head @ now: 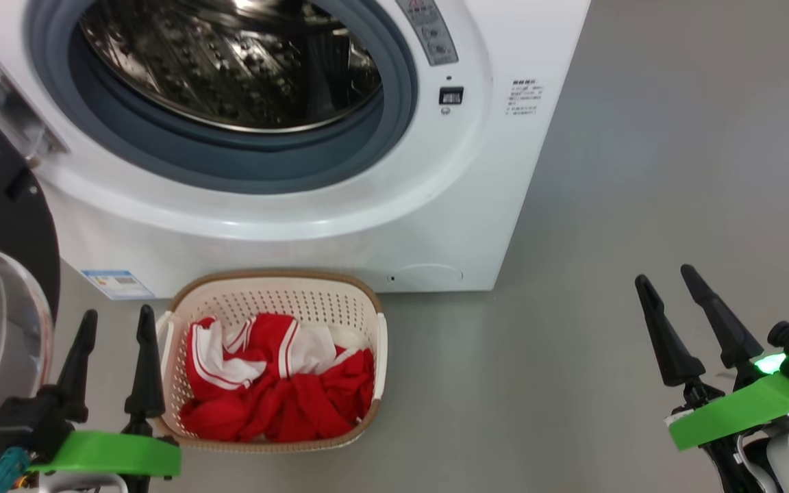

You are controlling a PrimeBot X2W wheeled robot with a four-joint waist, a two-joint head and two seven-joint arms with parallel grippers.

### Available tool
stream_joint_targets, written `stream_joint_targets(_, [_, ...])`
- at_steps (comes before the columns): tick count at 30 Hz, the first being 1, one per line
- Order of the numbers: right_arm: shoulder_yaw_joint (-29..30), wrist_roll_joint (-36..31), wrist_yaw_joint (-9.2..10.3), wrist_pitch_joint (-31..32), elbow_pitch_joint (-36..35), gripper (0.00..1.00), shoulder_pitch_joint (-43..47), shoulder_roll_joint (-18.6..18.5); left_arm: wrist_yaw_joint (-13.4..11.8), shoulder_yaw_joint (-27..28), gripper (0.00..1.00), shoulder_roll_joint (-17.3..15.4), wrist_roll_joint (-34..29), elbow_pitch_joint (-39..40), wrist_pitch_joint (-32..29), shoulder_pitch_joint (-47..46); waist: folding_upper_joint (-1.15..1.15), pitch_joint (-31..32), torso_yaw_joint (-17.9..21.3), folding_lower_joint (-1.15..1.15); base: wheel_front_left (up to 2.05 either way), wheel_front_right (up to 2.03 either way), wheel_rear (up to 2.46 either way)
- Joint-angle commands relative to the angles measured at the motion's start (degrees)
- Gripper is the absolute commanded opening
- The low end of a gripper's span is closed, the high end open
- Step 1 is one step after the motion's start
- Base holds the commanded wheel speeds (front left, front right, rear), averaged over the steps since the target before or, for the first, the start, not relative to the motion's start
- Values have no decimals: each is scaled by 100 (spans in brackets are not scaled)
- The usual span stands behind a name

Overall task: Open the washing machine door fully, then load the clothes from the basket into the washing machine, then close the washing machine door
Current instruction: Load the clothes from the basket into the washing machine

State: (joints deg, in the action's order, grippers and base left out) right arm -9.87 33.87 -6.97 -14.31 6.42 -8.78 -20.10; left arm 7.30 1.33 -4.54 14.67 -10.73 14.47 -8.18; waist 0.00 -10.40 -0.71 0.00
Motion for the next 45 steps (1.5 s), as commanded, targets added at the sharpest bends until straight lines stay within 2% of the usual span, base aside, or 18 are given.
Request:
stream_joint_targets(1, [-62, -37, -52, -69, -163, 100, -134, -108, 19, 207, 100, -81, -80, 93, 52, -213, 0, -186, 22, 0, 0, 0, 0])
stream_joint_targets(12, [-53, -27, -52, -69, -257, 100, -434, -139, 19, 216, 100, -32, -216, -336, 52, -663, 0, -881, 90, 0, 0, 0, 0])
stream_joint_targets(28, [-89, -24, -52, -69, -413, 100, -1055, -50, 19, 173, 100, -79, -282, -1374, 52, -1645, 0, -2021, 198, 0, 0, 0, 0])
stream_joint_targets(34, [-128, -31, -52, -69, -450, 100, -1198, -31, 19, 99, 100, -73, -221, -1663, 52, -1939, 0, -2320, 235, 0, 0, 0, 0])
stream_joint_targets(45, [-161, -47, -52, -69, -597, 100, -1628, 35, 19, -105, 100, -197, -15, -2531, 52, -2793, 0, -3241, 387, 0, 0, 0, 0])
